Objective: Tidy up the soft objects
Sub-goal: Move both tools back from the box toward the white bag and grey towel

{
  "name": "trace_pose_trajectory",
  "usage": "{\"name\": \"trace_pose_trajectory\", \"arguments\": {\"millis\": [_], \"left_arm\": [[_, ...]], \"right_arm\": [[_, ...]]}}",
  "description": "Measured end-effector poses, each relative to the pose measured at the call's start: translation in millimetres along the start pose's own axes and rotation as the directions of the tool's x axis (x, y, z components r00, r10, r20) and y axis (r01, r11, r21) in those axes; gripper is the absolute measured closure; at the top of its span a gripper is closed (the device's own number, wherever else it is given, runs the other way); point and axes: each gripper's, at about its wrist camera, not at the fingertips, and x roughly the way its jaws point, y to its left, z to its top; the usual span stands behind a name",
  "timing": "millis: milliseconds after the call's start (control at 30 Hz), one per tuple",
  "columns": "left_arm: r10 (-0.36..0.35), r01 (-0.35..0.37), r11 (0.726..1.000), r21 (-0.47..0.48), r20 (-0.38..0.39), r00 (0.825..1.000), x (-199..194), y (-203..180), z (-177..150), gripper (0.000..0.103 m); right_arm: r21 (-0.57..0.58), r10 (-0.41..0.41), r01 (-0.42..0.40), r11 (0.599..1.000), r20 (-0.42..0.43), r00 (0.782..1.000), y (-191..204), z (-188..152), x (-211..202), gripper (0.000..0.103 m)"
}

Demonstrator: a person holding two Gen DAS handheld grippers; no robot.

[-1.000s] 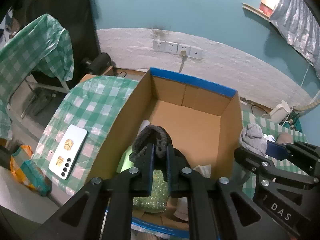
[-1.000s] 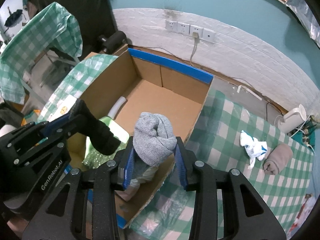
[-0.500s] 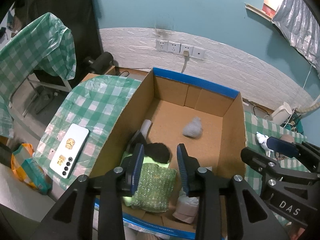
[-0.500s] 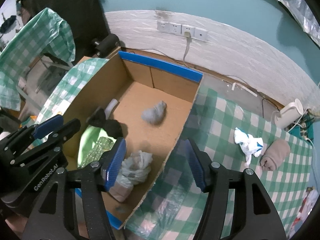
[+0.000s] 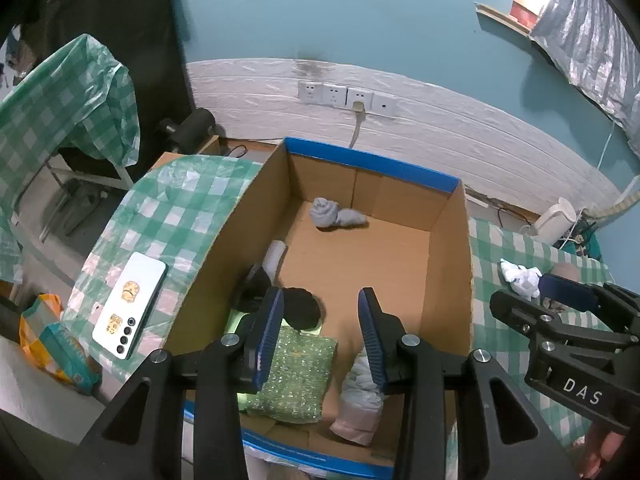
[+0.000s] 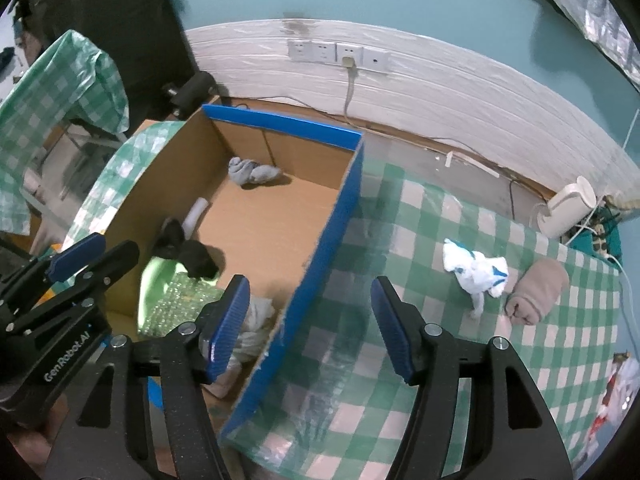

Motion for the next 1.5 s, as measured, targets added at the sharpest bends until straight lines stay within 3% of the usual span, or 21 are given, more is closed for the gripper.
{"name": "trace_pose_trajectory", "arguments": {"millis": [200,333,567,800,1500], "left_arm": [[-0.007,0.007,1.0,0.008,0.0,1.0,-1.3,-6.7,-0.4,0.062],[-0.014,0.014,1.0,0.022,0.007,1.0,-3.6,-14.7,-0.4,0.05],[-0.013,0.012,0.999,0.05,0.013,1.0,-5.2,-31.1,-1.8,0.048],[-0.011,0.008,0.995,0.095,0.032,0.999,-11.1,-53.6,-3.4,0.029],[-0.006,-0.001,0.973,0.23,0.028,1.0,-15.8,-119.0,-15.9,0.026]], "right_arm": [[0.029,-0.017,0.017,0.999,-0.001,1.0,-13.8,-3.8,-2.9,0.036],[0.046,-0.025,0.024,0.999,0.004,1.0,-22.0,-7.2,-6.9,0.036],[0.084,-0.051,0.051,0.995,0.004,0.999,-44.0,-16.1,-12.9,0.035],[0.134,-0.072,0.07,0.988,0.006,0.997,-70.7,-25.1,-21.3,0.035],[0.25,-0.114,0.107,0.962,0.014,0.993,-134.3,-55.3,-44.9,0.034]]}}
